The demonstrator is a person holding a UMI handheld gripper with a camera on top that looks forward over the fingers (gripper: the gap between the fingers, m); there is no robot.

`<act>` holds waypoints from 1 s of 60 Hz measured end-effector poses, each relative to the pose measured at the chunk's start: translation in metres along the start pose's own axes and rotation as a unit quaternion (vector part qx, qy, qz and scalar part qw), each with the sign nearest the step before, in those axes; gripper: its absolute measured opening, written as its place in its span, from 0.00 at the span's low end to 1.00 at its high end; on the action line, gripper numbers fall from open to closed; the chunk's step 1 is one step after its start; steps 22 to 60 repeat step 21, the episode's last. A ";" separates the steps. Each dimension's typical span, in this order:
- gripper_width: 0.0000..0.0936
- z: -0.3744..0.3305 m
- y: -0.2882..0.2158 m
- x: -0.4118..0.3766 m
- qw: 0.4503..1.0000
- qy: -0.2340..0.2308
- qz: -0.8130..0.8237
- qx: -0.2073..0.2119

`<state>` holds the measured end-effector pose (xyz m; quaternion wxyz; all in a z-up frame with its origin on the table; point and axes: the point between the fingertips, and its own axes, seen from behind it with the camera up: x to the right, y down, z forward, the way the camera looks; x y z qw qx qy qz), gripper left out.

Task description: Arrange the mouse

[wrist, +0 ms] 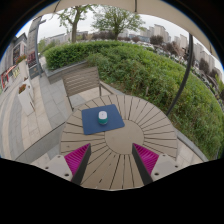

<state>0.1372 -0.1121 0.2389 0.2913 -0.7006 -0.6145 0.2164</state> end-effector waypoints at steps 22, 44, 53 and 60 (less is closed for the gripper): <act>0.91 -0.046 0.041 0.019 0.999 0.019 0.039 0.004; 0.91 -0.046 0.041 0.019 0.999 0.019 0.039 0.004; 0.91 -0.046 0.041 0.019 0.999 0.019 0.039 0.004; 0.91 -0.046 0.041 0.019 0.999 0.019 0.039 0.004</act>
